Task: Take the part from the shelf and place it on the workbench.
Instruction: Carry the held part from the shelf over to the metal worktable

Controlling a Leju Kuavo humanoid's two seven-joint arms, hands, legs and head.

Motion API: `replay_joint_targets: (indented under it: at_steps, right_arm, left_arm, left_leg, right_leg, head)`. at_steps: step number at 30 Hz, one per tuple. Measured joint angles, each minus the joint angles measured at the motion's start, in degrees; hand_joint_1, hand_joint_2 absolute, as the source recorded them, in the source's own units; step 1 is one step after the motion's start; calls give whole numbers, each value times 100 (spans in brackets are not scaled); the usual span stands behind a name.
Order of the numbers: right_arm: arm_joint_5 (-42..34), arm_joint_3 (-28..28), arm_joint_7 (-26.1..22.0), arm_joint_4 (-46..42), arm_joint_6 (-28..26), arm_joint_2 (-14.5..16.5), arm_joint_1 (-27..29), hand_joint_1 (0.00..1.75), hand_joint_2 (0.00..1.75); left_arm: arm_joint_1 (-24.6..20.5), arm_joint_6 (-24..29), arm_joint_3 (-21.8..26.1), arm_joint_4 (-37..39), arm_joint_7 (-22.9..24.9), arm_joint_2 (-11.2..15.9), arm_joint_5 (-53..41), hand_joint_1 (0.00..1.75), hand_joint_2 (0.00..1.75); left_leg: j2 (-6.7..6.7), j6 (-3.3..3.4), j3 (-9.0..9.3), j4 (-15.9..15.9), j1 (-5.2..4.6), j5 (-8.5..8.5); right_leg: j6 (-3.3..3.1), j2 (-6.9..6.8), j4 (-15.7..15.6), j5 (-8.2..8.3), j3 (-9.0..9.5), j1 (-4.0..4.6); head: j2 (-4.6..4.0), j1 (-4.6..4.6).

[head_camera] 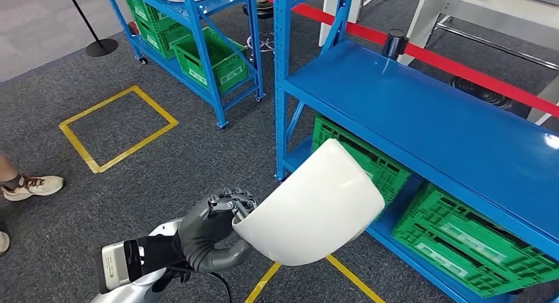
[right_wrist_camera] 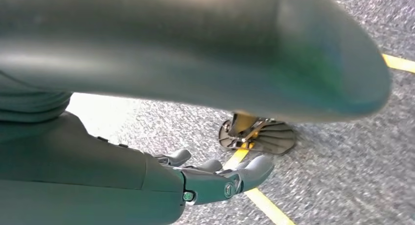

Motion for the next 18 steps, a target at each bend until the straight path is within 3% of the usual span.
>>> replay_joint_targets:
  at_steps: [1,3,5,6,7,8,10,12,14,16,18]
  right_arm:
    - [-7,5,-5,0,4,-10,-10,0,0]
    - [1,9,-14,0,16,-42,-3,0,0]
    - [29,14,-15,0,25,-80,26,0,0]
    - [40,17,-14,0,26,-102,37,0,0]
    - [41,20,-11,0,27,-120,40,0,0]
    - [33,21,-9,0,27,-138,38,0,0]
    - [8,22,1,0,19,-168,29,0,0]
    - [-12,22,13,0,6,-185,19,0,0]
    - [-4,24,26,0,-5,-186,1,0,0]
    - [15,30,36,0,-5,-188,-13,0,0]
    - [25,33,71,0,2,-195,-1,0,0]
  left_arm:
    - [-9,-17,5,-13,-15,6,-38,175,175]
    - [-20,-31,8,-37,-42,9,-104,175,175]
    - [-3,-30,7,-57,-51,18,-171,175,175]
    - [10,-30,7,-74,-57,27,-195,175,175]
    - [19,-31,9,-100,-62,35,-211,175,175]
    - [22,-42,13,-131,-66,41,-216,175,175]
    - [8,-107,26,-188,-63,43,-214,175,175]
    - [-19,-189,39,-222,-25,31,-205,175,175]
    - [-45,-227,51,-245,38,16,-185,175,175]
    - [-90,-239,68,-255,83,10,-168,175,175]
    - [-144,-244,84,-253,98,2,-160,175,175]
  left_leg:
    - [-69,40,12,-29,18,20]
    - [-211,97,23,-55,33,37]
    - [-380,123,17,-50,20,37]
    - [-472,127,16,-44,13,38]
    - [-564,125,16,-34,10,39]
    - [-653,119,16,-21,11,40]
    - [-820,82,0,16,7,38]
    - [-944,14,-35,30,4,46]
    - [-1029,-63,-67,12,11,75]
    - [-803,-125,-145,142,-2,-6]
    - [-416,-181,-404,693,-2,-325]
  right_leg:
    - [25,151,117,-88,-40,-10]
    - [41,546,726,-413,-324,-16]
    - [33,694,1440,-669,-712,0]
    - [25,708,1570,-645,-810,7]
    - [13,724,1458,-497,-795,10]
    - [0,770,1135,-268,-672,8]
    - [-28,1000,376,84,-356,-4]
    - [-64,1115,57,159,-227,2]
    - [-130,992,33,181,-223,14]
    - [-210,860,1,208,-206,4]
    - [-266,710,-16,205,-192,4]
  head:
    - [0,8]
    - [0,40]
    - [0,61]
    - [0,64]
    - [0,67]
    - [0,69]
    - [0,77]
    - [0,78]
    - [0,77]
    - [0,52]
    - [0,8]
